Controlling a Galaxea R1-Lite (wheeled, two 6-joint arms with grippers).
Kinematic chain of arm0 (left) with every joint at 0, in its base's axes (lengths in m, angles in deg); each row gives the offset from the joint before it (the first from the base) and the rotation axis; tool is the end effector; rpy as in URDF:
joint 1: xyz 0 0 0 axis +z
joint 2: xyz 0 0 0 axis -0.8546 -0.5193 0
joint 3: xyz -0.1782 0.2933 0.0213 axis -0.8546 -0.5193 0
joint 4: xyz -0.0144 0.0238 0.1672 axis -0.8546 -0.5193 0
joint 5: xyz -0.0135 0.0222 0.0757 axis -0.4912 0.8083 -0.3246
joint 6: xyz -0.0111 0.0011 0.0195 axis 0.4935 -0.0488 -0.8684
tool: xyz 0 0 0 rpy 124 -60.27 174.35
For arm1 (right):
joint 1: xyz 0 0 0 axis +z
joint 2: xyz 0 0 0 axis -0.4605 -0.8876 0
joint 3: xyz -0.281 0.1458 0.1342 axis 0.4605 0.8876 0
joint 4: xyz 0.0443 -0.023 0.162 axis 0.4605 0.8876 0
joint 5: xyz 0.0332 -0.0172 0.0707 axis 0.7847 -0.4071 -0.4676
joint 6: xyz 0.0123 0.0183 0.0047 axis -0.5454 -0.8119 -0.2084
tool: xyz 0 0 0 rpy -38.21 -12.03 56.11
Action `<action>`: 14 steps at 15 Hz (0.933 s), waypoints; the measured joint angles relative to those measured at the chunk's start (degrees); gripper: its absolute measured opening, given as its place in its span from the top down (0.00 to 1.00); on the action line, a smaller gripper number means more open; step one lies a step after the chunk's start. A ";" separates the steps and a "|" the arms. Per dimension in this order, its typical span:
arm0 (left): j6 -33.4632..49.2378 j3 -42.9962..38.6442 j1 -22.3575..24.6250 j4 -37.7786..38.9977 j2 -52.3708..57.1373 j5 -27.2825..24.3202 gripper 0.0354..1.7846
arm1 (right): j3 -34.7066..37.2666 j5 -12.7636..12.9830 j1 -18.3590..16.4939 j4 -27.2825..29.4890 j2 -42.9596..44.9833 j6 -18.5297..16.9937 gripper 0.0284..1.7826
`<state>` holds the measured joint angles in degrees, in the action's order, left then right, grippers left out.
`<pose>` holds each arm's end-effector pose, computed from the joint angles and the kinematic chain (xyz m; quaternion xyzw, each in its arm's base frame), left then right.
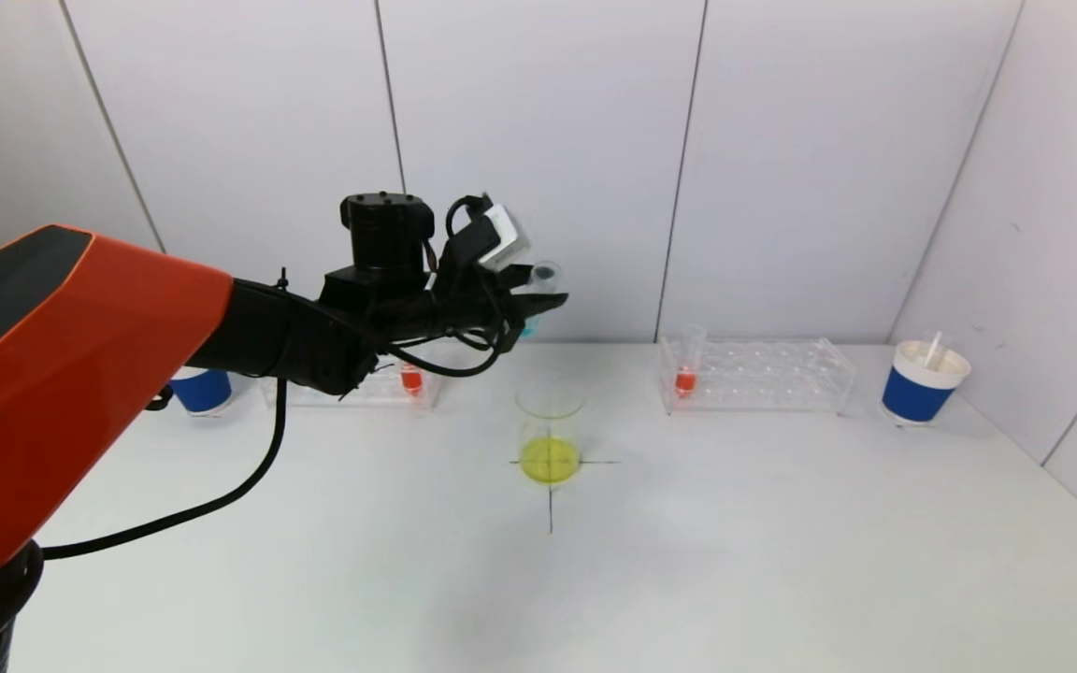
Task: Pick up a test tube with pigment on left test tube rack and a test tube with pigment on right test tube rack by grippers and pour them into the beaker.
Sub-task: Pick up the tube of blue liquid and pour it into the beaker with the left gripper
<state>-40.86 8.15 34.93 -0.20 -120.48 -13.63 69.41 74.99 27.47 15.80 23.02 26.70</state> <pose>0.4113 -0.1960 0.2410 0.2485 -0.1179 -0.4926 0.8257 -0.0896 0.0005 0.0752 -0.0303 0.0002 0.0124 0.9995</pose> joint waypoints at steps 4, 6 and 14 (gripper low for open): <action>-9.92 -0.13 1.46 -0.02 -1.00 -7.34 0.76 | 0.00 0.00 0.00 0.00 0.00 0.00 0.01; -15.53 -0.44 2.34 0.30 -1.77 -9.09 0.76 | 0.00 0.00 0.00 0.02 0.00 0.00 0.01; -28.45 -3.67 2.86 6.29 -3.67 -15.60 0.76 | 0.00 0.01 0.05 0.00 0.00 0.00 0.01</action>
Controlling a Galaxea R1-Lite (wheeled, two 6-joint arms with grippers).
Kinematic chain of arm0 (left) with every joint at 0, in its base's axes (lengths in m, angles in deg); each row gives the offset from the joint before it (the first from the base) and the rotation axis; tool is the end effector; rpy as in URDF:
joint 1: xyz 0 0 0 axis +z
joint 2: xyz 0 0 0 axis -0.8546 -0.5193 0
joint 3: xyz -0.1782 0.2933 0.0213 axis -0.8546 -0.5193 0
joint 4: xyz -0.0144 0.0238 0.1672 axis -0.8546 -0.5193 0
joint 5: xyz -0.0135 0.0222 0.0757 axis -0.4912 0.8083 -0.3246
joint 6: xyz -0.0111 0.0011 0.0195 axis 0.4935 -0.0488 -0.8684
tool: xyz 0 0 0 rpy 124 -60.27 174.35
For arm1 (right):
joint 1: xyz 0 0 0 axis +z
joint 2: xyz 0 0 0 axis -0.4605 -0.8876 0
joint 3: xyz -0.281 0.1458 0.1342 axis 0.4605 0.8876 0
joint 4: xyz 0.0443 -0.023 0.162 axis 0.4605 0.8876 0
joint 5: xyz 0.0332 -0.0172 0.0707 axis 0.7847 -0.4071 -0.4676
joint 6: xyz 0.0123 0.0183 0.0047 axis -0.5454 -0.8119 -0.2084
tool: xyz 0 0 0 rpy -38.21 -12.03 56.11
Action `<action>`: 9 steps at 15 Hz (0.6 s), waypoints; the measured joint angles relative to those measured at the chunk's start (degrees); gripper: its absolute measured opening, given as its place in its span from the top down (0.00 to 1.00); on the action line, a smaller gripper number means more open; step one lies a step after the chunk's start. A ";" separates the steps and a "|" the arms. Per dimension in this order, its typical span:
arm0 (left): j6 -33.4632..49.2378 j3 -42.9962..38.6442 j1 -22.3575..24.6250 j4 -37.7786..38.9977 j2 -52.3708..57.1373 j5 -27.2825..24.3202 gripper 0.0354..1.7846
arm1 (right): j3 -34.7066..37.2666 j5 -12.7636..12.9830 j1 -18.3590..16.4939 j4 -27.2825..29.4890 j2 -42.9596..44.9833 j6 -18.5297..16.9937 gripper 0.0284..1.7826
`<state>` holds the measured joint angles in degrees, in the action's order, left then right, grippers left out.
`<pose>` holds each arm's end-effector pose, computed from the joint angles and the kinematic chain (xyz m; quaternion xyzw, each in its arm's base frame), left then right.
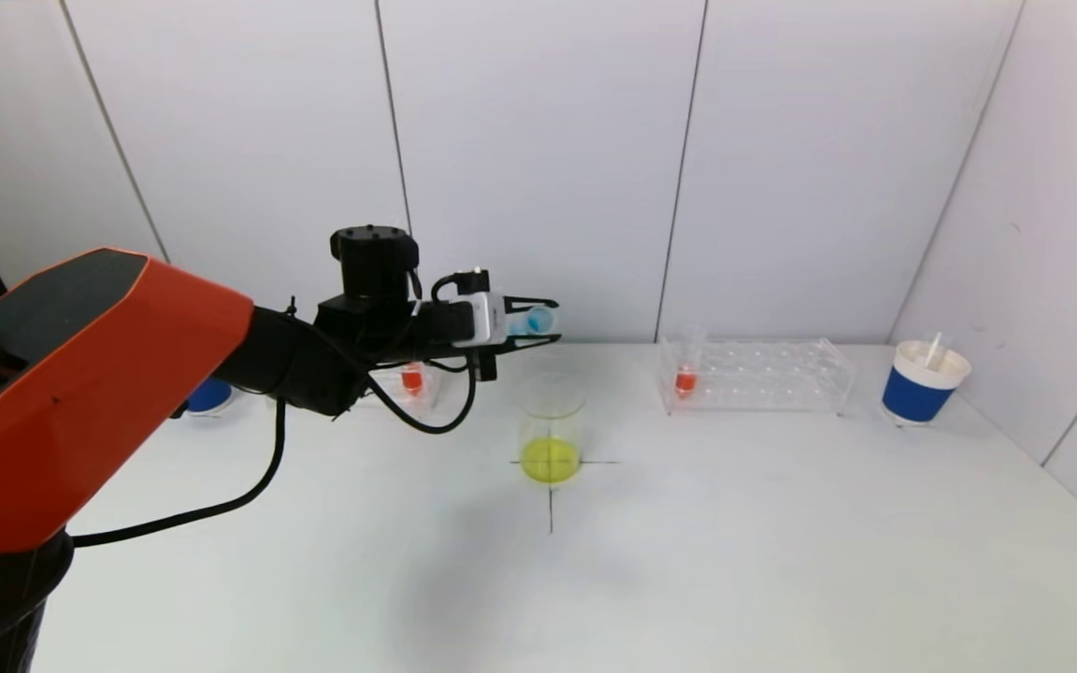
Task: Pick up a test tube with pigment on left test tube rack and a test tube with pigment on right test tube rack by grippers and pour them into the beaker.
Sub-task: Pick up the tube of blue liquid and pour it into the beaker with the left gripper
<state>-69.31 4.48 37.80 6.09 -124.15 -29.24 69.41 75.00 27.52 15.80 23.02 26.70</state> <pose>0.4259 -0.1818 0.2059 0.4054 -0.2765 -0.5315 0.6904 -0.0896 0.0004 0.0752 -0.0303 0.0002 0.0128 0.9995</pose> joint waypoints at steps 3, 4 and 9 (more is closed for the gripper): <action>-2.80 -0.22 0.04 0.24 -0.56 -0.07 0.76 | 0.00 -0.01 -0.02 0.00 0.00 0.00 0.01; -3.89 -0.22 0.04 0.22 -0.74 -0.07 0.76 | 0.00 -0.01 -0.02 -0.01 0.00 0.00 0.01; -7.33 -0.09 0.09 0.24 -1.41 -0.05 0.76 | 0.00 -0.01 -0.02 0.00 0.00 0.00 0.01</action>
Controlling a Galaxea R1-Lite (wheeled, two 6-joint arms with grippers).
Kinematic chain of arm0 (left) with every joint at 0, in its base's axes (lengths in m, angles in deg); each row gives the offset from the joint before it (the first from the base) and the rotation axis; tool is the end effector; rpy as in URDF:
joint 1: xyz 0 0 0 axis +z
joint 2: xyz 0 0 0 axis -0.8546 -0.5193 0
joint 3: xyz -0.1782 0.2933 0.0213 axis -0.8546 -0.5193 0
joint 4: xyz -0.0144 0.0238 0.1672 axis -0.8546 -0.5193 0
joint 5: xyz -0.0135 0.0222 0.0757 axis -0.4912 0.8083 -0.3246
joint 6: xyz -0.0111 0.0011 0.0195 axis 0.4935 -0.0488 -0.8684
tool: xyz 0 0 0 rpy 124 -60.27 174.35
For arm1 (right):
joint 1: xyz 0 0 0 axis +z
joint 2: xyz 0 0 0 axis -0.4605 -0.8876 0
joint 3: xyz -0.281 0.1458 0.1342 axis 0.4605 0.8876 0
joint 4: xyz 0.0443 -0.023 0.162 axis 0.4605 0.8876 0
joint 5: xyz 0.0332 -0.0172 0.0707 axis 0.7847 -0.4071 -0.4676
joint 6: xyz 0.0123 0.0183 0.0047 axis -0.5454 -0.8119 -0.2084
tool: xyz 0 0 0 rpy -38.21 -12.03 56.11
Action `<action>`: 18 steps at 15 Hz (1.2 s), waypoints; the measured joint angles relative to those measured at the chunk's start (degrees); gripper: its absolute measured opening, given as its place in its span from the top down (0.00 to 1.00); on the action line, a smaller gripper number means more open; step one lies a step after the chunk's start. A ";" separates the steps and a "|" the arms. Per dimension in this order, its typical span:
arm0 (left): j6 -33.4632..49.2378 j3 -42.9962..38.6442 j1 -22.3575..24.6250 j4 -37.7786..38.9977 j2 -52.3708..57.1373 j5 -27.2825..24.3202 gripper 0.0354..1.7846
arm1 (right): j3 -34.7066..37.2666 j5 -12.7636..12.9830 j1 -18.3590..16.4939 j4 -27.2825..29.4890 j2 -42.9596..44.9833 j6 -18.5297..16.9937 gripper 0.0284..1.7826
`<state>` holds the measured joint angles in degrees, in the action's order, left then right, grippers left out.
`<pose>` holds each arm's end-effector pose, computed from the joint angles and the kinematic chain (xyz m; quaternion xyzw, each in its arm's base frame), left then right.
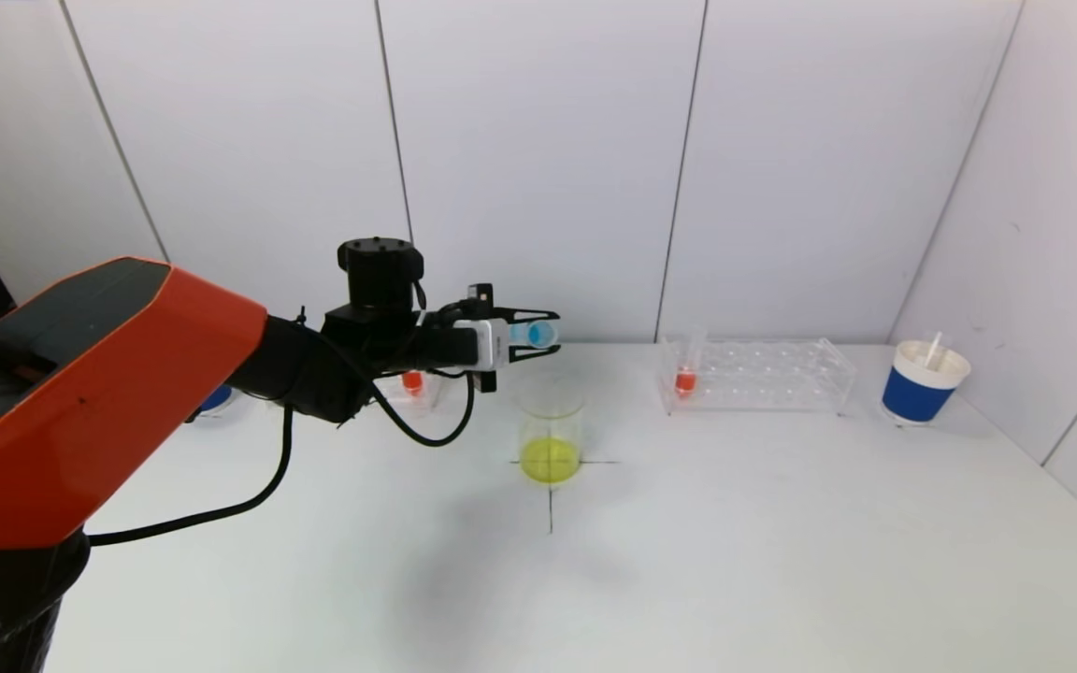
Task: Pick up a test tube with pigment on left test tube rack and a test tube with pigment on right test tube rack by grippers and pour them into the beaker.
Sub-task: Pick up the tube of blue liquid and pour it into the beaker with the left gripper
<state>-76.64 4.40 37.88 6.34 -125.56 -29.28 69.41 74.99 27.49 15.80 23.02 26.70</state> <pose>0.4306 -0.1829 0.1945 0.4462 -0.3011 -0.5182 0.6646 -0.0896 0.0004 0.0752 -0.0303 0.0002 0.0126 0.9995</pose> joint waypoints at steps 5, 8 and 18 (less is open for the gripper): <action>-1.50 0.20 0.02 0.94 -0.61 0.11 0.76 | 0.00 0.00 -0.02 0.00 0.00 -0.01 0.01; -1.96 0.20 0.26 4.13 -1.35 0.02 0.76 | 0.00 0.00 0.02 -0.01 0.00 0.00 0.01; -9.70 0.04 0.61 4.19 -2.91 0.02 0.76 | 0.00 0.01 0.00 0.00 0.00 0.00 0.01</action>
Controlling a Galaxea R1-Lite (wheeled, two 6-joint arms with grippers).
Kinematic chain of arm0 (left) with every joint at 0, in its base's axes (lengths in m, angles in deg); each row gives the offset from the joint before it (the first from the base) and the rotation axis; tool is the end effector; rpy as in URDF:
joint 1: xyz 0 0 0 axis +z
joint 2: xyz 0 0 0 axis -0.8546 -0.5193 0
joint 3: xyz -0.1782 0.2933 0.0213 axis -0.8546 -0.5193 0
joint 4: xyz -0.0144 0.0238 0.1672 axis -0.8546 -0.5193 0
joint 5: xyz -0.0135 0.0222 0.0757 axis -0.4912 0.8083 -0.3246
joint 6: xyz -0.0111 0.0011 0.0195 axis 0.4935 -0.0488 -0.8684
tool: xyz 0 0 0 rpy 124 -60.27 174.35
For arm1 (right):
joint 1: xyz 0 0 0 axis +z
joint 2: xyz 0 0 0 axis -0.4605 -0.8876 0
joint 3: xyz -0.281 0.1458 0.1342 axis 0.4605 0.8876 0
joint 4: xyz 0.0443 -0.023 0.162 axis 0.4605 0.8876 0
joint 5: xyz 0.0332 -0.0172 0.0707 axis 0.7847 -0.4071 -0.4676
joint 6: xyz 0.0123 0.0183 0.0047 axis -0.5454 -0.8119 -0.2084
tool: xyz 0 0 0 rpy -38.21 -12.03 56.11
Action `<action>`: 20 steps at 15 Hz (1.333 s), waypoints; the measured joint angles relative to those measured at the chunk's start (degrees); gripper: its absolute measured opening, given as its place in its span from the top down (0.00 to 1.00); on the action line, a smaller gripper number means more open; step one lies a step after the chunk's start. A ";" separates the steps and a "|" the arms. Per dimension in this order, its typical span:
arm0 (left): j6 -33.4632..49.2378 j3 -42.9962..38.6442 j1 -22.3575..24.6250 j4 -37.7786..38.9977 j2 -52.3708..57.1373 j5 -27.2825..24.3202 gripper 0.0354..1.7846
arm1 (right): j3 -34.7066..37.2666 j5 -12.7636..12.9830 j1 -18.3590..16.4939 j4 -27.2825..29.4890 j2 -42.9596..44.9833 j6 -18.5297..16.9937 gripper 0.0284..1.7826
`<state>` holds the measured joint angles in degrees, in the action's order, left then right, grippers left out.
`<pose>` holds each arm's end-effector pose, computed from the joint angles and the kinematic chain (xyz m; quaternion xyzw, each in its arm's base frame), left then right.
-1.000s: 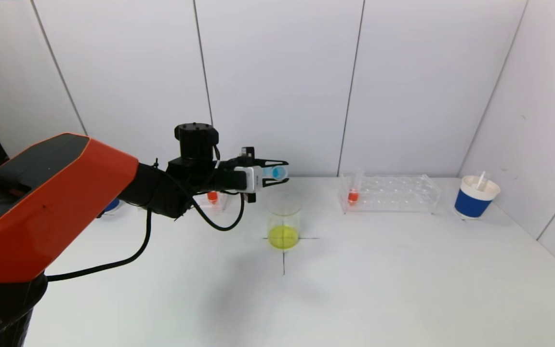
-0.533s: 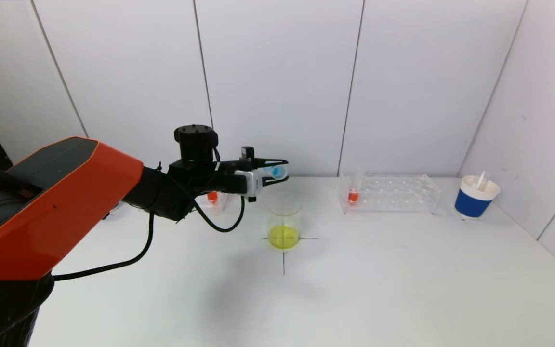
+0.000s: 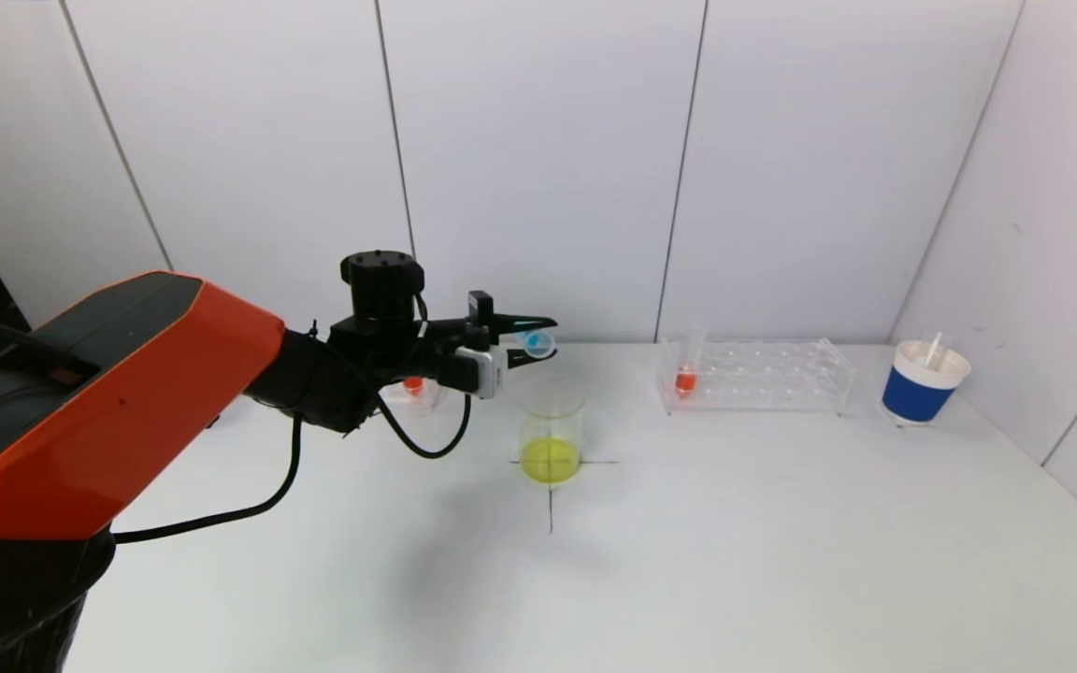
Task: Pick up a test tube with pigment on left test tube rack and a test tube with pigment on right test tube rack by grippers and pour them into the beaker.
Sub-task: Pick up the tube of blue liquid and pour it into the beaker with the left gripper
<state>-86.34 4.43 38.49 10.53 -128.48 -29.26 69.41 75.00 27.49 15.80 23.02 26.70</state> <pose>0.4421 -0.1818 0.1774 0.5053 -0.3496 -0.4808 0.6255 -0.0896 0.0004 0.0752 -0.0303 0.0002 0.0125 0.9995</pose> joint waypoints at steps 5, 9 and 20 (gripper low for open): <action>-3.82 -0.04 0.02 -0.26 -0.69 0.02 0.76 | 0.00 -0.01 -0.02 -0.01 0.00 0.00 0.01; -7.23 -0.02 0.09 -1.79 -1.00 0.06 0.76 | 0.00 -0.01 0.02 0.00 0.00 0.00 0.01; -17.68 3.69 1.12 -9.74 0.18 2.07 0.76 | 0.00 -0.01 -0.02 -0.01 0.00 0.00 0.01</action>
<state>-104.02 8.13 39.61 0.79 -128.29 -27.19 69.41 74.99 27.47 15.79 23.02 26.70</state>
